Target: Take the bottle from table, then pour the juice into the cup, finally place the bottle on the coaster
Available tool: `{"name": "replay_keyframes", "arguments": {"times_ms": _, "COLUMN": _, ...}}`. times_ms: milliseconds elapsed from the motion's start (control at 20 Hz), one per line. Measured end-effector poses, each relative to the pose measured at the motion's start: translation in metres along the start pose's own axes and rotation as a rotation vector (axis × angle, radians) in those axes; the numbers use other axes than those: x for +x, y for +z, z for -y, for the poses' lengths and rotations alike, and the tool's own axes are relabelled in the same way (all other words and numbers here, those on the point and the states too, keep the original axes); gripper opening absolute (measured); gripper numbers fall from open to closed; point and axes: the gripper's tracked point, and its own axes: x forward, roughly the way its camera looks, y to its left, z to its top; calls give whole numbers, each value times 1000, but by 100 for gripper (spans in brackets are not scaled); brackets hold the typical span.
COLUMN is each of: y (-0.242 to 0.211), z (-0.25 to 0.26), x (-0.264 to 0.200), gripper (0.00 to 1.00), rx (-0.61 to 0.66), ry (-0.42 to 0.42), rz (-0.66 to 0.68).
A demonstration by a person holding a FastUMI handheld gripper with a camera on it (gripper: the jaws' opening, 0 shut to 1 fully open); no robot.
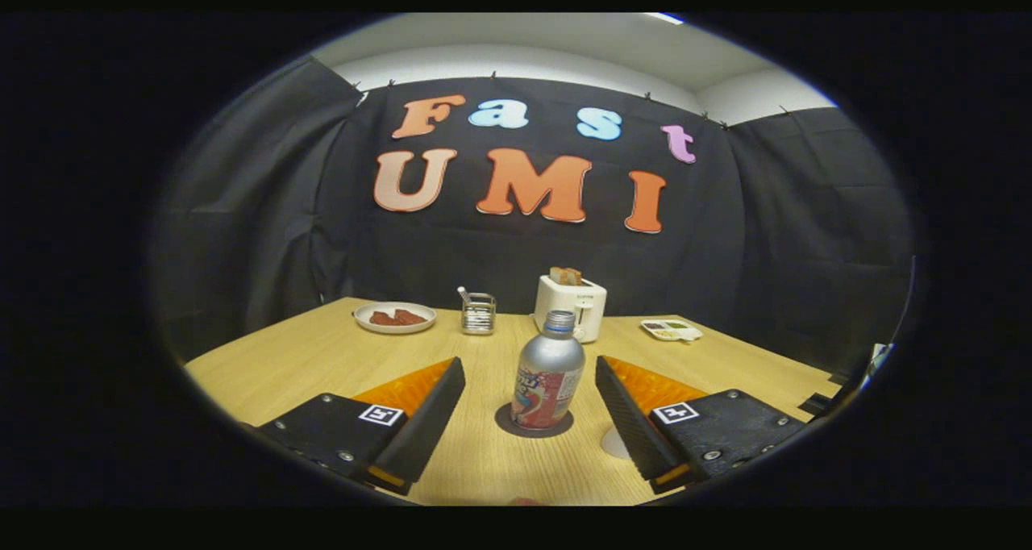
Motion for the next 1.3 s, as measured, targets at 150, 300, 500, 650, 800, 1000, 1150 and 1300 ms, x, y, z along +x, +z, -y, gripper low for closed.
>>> {"name": "replay_keyframes", "arguments": {"times_ms": 150, "y": 25, "z": -6, "x": -27, "gripper": 96, "rx": 4, "ry": 22, "rz": 41}}
{"name": "replay_keyframes", "arguments": {"times_ms": 300, "y": 56, "z": -15, "x": -52, "gripper": 96, "rx": -11, "ry": 37, "rz": 82}}
{"name": "replay_keyframes", "arguments": {"times_ms": 500, "y": 91, "z": -33, "x": -80, "gripper": 96, "rx": -10, "ry": 71, "rz": 148}}
{"name": "replay_keyframes", "arguments": {"times_ms": 650, "y": 102, "z": -48, "x": -100, "gripper": 96, "rx": 27, "ry": 124, "rz": 199}}
{"name": "replay_keyframes", "arguments": {"times_ms": 800, "y": 107, "z": -54, "x": -114, "gripper": 96, "rx": 76, "ry": 136, "rz": 234}}
{"name": "replay_keyframes", "arguments": {"times_ms": 1000, "y": 112, "z": -61, "x": -122, "gripper": 96, "rx": 53, "ry": 134, "rz": 247}}
{"name": "replay_keyframes", "arguments": {"times_ms": 1150, "y": 114, "z": -63, "x": -125, "gripper": 96, "rx": 37, "ry": 126, "rz": 241}}
{"name": "replay_keyframes", "arguments": {"times_ms": 1300, "y": 112, "z": -60, "x": -123, "gripper": 96, "rx": 52, "ry": 124, "rz": 216}}
